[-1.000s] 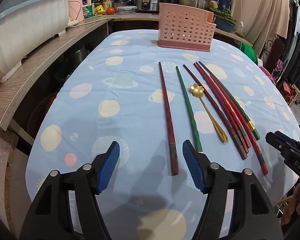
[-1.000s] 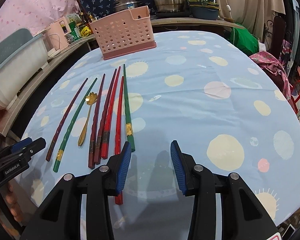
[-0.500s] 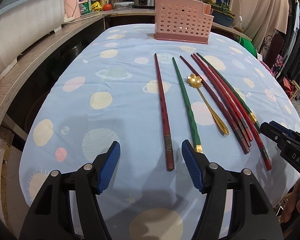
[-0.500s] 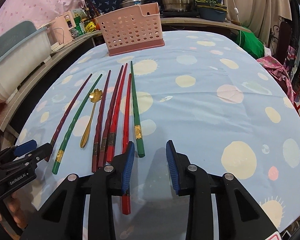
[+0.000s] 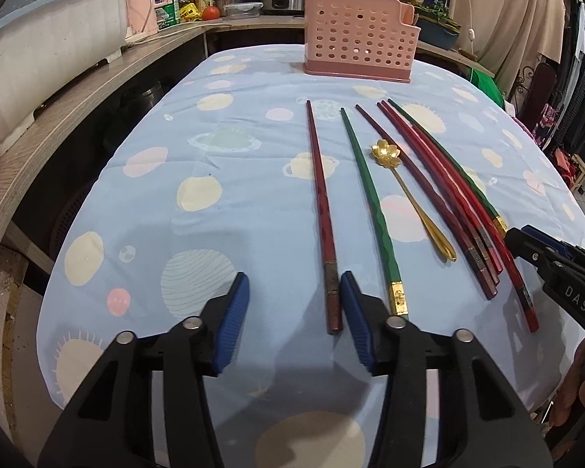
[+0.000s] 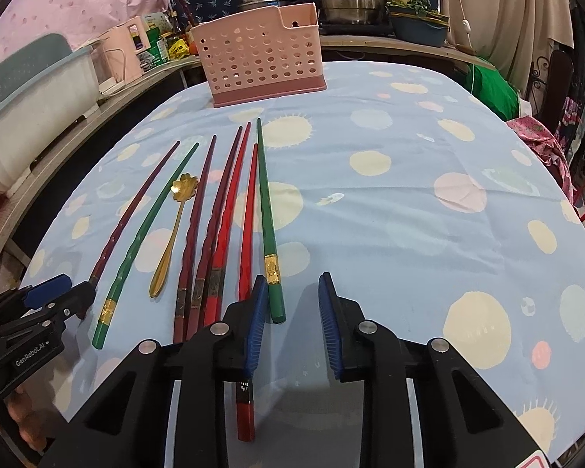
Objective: Organize utensils
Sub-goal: 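Grasp another dark red chopstick with the left gripper while the right gripper grasps a green chopstick, then lift both chopsticks and lower them into the pink basket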
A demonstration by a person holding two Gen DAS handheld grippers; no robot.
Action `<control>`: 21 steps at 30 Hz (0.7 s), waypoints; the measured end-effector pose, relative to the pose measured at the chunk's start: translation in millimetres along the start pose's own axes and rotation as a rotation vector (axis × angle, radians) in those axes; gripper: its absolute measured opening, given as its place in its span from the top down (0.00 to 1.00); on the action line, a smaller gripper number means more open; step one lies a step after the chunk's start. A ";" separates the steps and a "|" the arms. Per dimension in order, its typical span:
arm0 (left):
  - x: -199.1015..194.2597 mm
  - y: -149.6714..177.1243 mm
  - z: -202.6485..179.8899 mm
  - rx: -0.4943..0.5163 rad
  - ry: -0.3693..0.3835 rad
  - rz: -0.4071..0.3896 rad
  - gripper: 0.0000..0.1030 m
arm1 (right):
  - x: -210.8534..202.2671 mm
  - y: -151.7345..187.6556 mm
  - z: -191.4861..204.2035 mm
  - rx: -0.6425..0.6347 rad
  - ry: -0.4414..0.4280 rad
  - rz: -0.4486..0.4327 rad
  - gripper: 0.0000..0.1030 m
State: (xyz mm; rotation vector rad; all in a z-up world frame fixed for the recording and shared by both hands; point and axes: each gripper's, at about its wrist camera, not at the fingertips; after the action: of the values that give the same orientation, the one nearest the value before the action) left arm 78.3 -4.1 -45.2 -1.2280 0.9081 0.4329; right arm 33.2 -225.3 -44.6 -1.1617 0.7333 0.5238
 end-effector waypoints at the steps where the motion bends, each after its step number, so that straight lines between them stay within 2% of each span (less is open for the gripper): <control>1: -0.1 -0.5 -0.4 0.004 0.004 0.000 0.63 | 0.3 -0.2 0.8 -0.006 0.002 -0.001 0.77; 4: -0.3 -0.9 -1.4 0.008 0.010 -0.001 0.72 | 1.5 1.0 3.8 -0.024 0.010 -0.004 0.85; 9: -0.8 -0.9 -2.6 0.013 0.021 0.001 0.88 | 1.5 2.4 4.0 -0.031 0.014 -0.006 0.91; 12: -0.9 -1.4 -1.0 0.006 0.031 0.009 0.92 | 1.1 2.9 3.4 -0.028 0.012 -0.002 0.92; 21: -7.2 -5.6 5.5 -0.028 0.051 0.046 0.93 | -11.9 1.0 -6.8 0.013 -0.004 0.018 0.93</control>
State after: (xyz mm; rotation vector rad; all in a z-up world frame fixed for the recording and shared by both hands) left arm 80.0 0.6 -35.7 -1.2504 0.9775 0.4538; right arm 22.9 -231.4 -37.7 -1.1429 0.7438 0.5355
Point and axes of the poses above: each gripper's, at about its wrist camera, not at the fingertips, and x roughly the way its jaws point, z to its left, y to its underside, and after that the axes turned 9 degrees about x, right-handed
